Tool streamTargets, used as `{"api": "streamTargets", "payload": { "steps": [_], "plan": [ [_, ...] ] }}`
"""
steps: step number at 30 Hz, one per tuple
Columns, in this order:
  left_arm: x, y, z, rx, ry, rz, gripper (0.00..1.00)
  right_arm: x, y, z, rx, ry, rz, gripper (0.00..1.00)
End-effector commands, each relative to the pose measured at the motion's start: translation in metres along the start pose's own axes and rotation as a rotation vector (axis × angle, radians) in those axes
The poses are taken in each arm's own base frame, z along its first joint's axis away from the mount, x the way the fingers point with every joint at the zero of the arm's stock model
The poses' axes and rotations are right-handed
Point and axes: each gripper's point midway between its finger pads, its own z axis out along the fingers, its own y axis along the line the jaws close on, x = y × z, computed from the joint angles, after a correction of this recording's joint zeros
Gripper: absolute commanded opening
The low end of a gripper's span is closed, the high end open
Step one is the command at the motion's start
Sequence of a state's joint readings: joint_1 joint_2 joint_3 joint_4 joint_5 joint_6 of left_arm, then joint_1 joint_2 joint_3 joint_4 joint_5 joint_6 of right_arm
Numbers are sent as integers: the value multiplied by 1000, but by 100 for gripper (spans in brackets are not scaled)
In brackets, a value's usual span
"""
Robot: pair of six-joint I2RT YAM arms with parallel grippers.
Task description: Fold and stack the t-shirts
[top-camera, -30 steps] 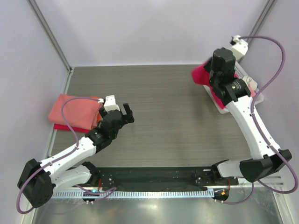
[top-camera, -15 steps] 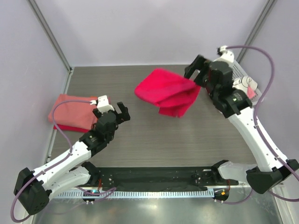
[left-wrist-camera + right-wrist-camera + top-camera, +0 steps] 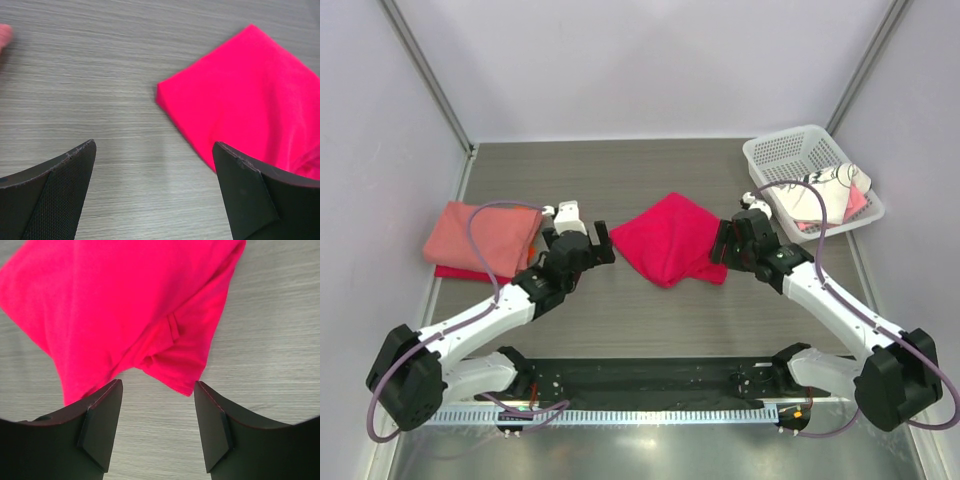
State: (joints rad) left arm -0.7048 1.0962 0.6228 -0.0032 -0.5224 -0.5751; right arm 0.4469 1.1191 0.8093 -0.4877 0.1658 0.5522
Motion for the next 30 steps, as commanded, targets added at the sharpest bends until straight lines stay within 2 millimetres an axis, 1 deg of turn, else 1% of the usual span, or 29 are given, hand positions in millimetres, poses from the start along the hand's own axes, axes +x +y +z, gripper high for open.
{"api": "streamTargets", "payload": {
  "steps": [1, 2, 4, 5, 8, 12, 13, 14, 20, 22, 23, 25, 26, 28, 29, 30],
  "plan": [
    [-13, -31, 1, 117, 8, -9, 100, 0, 5, 7, -42, -30, 24, 65],
    [-11, -40, 0, 163, 26, 1, 100, 9, -1, 12, -20, -10, 22, 65],
    [-3, -47, 4, 188, 57, 13, 100, 11, -10, 16, 22, -23, 34, 65],
    [-3, -50, 5, 199, 62, 14, 100, 18, -15, 20, 36, -9, 30, 65],
    [3, -54, 8, 211, 88, 20, 100, 26, -17, 28, 41, 10, 22, 65],
    [4, -56, 8, 220, 90, 20, 100, 44, -15, 41, 21, 80, 11, 62],
    [4, -56, 8, 221, 89, 21, 100, 46, -14, 43, 12, 80, 12, 62],
    [3, -56, 8, 222, 88, 21, 100, 52, -15, 45, 12, 94, 8, 62],
    [3, -60, 5, 245, 89, 20, 100, 63, -23, 54, 49, 122, -7, 60],
    [5, -61, 6, 247, 95, 22, 100, 65, -25, 58, 60, 138, -14, 54],
    [4, -61, 6, 250, 93, 21, 100, 68, -25, 62, 68, 154, -18, 44],
    [3, -60, 5, 250, 90, 20, 100, 67, -22, 65, 70, 164, -25, 28],
    [3, -59, 5, 248, 88, 20, 100, 68, -20, 67, 72, 169, -29, 15],
    [2, -57, 4, 237, 79, 18, 100, 64, -14, 65, 70, 161, -43, 3],
    [0, -56, 3, 237, 73, 16, 100, 52, -5, 62, 58, 137, -41, 1],
    [-1, -55, 3, 232, 67, 14, 100, 45, 8, 55, 32, 118, -57, 1]
  ]
}}
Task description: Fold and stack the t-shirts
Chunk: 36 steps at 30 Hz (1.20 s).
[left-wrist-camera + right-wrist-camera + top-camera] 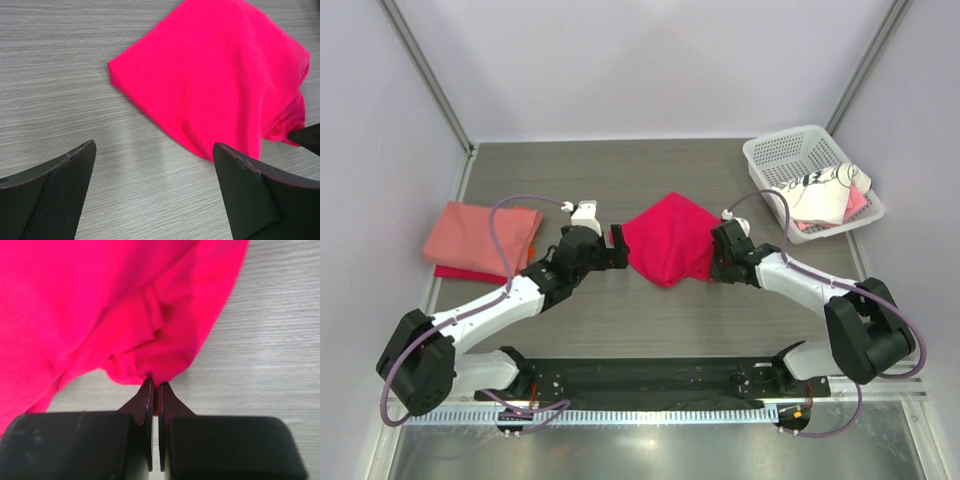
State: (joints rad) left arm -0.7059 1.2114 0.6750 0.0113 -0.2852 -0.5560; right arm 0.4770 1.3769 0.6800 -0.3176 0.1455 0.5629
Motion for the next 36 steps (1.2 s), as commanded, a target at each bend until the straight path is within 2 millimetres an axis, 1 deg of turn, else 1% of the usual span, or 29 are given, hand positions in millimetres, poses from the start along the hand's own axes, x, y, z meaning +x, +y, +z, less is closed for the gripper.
{"api": "streamTargets", "payload": {
  "steps": [1, 3, 4, 6, 7, 8, 9, 10, 11, 12, 13, 14, 15, 16, 17, 18, 20, 21, 23, 24, 26, 27, 28, 29, 30, 31, 33, 34, 36],
  "plan": [
    [-30, -12, -8, 43, -95, -12, 100, -47, 39, -30, -61, -116, -21, 1],
    [-31, -10, -10, 35, -106, -21, 100, -64, 68, -56, -102, -170, -77, 1],
    [-34, -4, -10, 1, -122, -32, 100, -76, 104, -87, -152, -207, -138, 1],
    [-35, 11, -13, -74, -148, -65, 100, -80, 145, -119, -216, -225, -217, 1],
    [-39, 22, -15, -129, -175, -85, 100, -83, 184, -154, -294, -241, -278, 1],
    [-39, 28, -18, -158, -181, -88, 100, -89, 198, -169, -310, -261, -306, 1],
    [-41, 33, -23, -172, -202, -99, 100, -93, 202, -182, -307, -260, -318, 1],
    [-45, 39, -27, -201, -231, -120, 100, -116, 222, -215, -371, -322, -298, 1],
    [-52, 43, -36, -205, -266, -141, 100, -129, 224, -231, -385, -362, -294, 1],
    [-51, 48, -40, -220, -282, -153, 100, -142, 223, -244, -377, -404, -284, 1],
    [-54, 57, -45, -258, -318, -173, 99, -167, 223, -271, -388, -480, -237, 1],
    [-53, 65, -50, -286, -326, -181, 99, -185, 212, -281, -339, -537, -201, 1],
    [-61, 70, -61, -298, -371, -209, 100, -196, 205, -286, -322, -558, -188, 1],
    [-57, 78, -65, -322, -379, -220, 100, -217, 189, -288, -293, -586, -141, 1],
    [-60, 85, -71, -350, -412, -236, 100, -219, 186, -285, -316, -562, -132, 1],
    [-64, 87, -78, -345, -436, -255, 100, -218, 178, -270, -299, -529, -123, 1],
    [-63, 90, -82, -342, -453, -267, 100, -223, 153, -248, -247, -497, -89, 1],
    [-66, 88, -84, -330, -465, -276, 100, -212, 140, -219, -186, -453, -89, 1],
    [-63, 84, -81, -304, -450, -257, 100, -207, 113, -199, -119, -439, -63, 2],
    [-63, 81, -79, -294, -442, -250, 100, -191, 97, -171, -73, -396, -62, 3],
    [-63, 76, -72, -293, -414, -229, 100, -182, 70, -151, 7, -384, -33, 15],
    [-63, 72, -69, -282, -397, -217, 100, -181, 55, -149, 54, -403, -15, 25],
    [-60, 70, -62, -296, -365, -197, 99, -172, 24, -137, 200, -422, -2, 45],
    [-53, 72, -57, -308, -339, -181, 100, -165, 12, -134, 245, -425, -2, 56],
    [-59, 67, -56, -305, -337, -181, 100, -160, 4, -135, 263, -433, 5, 62],
    [-55, 66, -52, -309, -309, -166, 100, -144, -4, -124, 279, -399, -9, 64],
    [-51, 63, -43, -323, -265, -140, 100, -122, -1, -111, 212, -354, -25, 65],
    [-50, 62, -41, -321, -250, -135, 100, -110, 12, -103, 129, -307, -37, 65],
    [-45, 61, -34, -330, -222, -121, 100, -99, 26, -96, 54, -285, -41, 65]
  ]
}}
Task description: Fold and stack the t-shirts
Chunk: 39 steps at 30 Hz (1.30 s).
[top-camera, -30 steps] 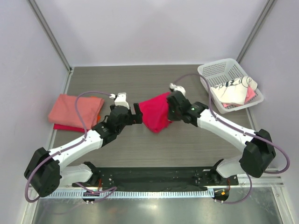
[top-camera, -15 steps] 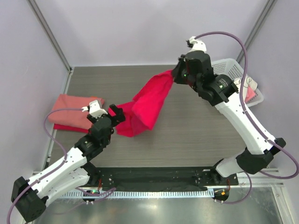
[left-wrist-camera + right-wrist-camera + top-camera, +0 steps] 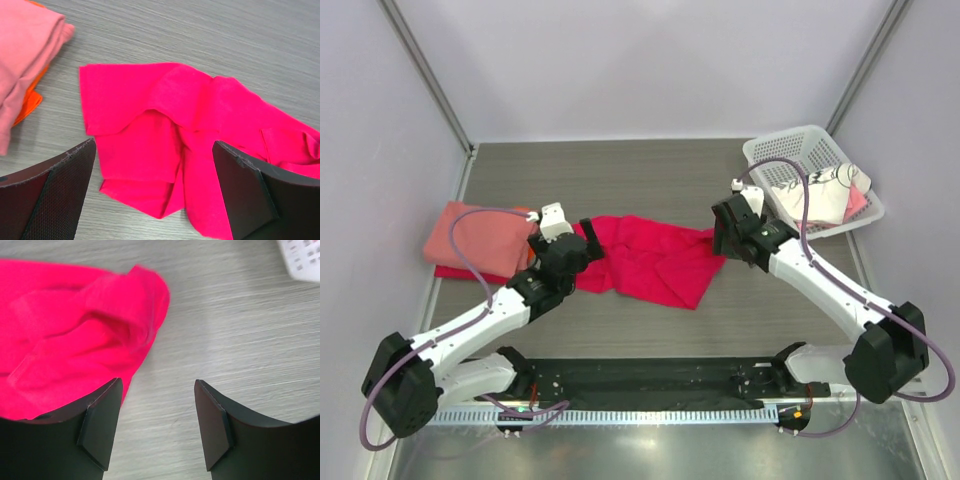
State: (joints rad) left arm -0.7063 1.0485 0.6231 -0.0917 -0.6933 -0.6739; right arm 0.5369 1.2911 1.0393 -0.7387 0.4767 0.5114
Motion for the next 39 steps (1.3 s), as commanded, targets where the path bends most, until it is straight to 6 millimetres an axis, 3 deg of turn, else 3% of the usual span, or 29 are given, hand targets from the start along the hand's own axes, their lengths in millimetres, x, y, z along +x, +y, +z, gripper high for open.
{"api": "streamTargets", "payload": {
  "steps": [1, 8, 15, 20, 23, 24, 26, 27, 29, 31, 32, 33, 35, 36, 37, 39],
  "plan": [
    [-10, -11, 1, 11, 10, 2, 100, -5, 41, -11, -201, -68, 50, 65],
    [-5, -11, 6, -5, 24, 23, 100, 48, 120, -15, -394, 6, -121, 75],
    [1, 0, 16, -60, 59, 3, 99, 63, 165, 2, -415, 36, -176, 74],
    [7, 5, 24, -80, 102, 0, 100, 72, 180, 27, -347, 52, -215, 75],
    [10, 4, 27, -85, 117, 10, 100, 71, 162, 48, -203, 26, -216, 63],
    [9, 3, 27, -86, 119, 11, 100, 68, 158, 49, -173, 13, -214, 47],
    [11, 3, 27, -87, 126, 18, 100, 59, 142, 47, -103, -31, -196, 26],
    [12, 3, 28, -90, 130, 22, 99, 62, 133, 47, -85, -33, -189, 3],
    [12, 1, 28, -84, 133, 23, 99, 49, 121, 32, -92, -81, -140, 1],
    [12, 1, 29, -84, 136, 34, 100, 57, 99, 24, -78, -90, -91, 1],
    [12, 1, 30, -88, 134, 38, 99, 44, 88, 6, -107, -138, -18, 1],
    [14, 2, 31, -91, 141, 48, 99, 58, 70, 8, -88, -126, -7, 1],
    [16, 0, 33, -92, 153, 61, 100, 53, 46, -11, -118, -162, 131, 1],
    [17, -1, 34, -92, 158, 65, 100, 68, 30, -8, -97, -148, 141, 1],
    [23, 0, 37, -99, 175, 75, 100, 68, 22, -12, -93, -159, 240, 1],
    [25, -4, 40, -95, 194, 83, 100, 75, -18, -22, -4, -195, 339, 2]
  ]
}}
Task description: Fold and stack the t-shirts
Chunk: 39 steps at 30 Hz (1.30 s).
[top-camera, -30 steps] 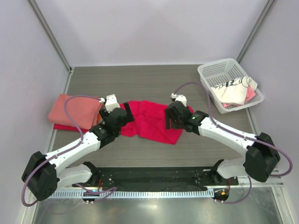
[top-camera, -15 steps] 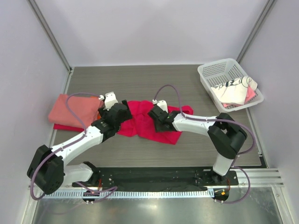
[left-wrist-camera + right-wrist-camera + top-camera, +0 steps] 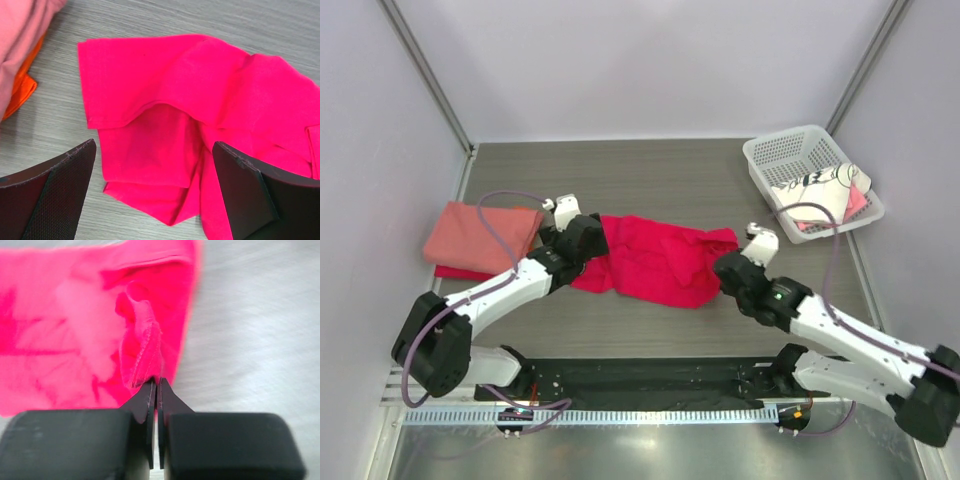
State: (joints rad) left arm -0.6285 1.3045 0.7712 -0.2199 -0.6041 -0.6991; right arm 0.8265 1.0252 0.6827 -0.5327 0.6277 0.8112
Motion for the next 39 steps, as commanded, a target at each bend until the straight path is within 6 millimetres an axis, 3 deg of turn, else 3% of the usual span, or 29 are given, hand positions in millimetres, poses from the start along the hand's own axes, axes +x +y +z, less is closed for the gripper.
{"api": "streamTargets", "payload": {
  "steps": [1, 2, 4, 5, 6, 8, 12, 14, 17, 26, 28, 29, 33, 39],
  "plan": [
    [-5, -10, 4, 8, 17, 12, 100, 4, -57, -15, 167, -74, 194, 7],
    [-4, -12, 6, 7, 25, 17, 99, 5, -64, -18, 174, -82, 228, 18],
    [0, -12, 7, 2, 39, 25, 100, 0, -72, -26, 144, -124, 293, 27],
    [0, -12, 8, 1, 40, 25, 100, -2, -72, -29, 131, -136, 305, 47],
    [0, -11, 8, -1, 41, 26, 100, -7, -72, -32, 117, -151, 319, 60],
    [0, -10, 7, -3, 38, 25, 100, -19, -64, -36, 93, -165, 278, 69],
    [-1, -10, 6, 1, 33, 19, 100, -34, -23, -31, 14, -106, 69, 67],
    [-2, -10, 6, 1, 31, 20, 100, -34, 14, -21, -60, -34, -30, 66],
    [-3, -10, 5, -2, 29, 21, 100, -34, 50, -2, -98, 34, -169, 64],
    [-22, 2, -11, 5, -67, -56, 100, -37, 124, 60, -101, 132, -307, 58],
    [-24, 5, -14, 11, -82, -71, 100, -24, 129, 81, -71, 171, -327, 56],
    [-23, 6, -14, 10, -83, -71, 100, -29, 136, 86, -75, 166, -319, 55],
    [-24, 7, -15, 7, -88, -75, 100, -17, 133, 124, -20, 218, -305, 50],
    [-26, 8, -17, 9, -91, -79, 100, -11, 134, 153, -24, 245, -275, 49]
  ]
}}
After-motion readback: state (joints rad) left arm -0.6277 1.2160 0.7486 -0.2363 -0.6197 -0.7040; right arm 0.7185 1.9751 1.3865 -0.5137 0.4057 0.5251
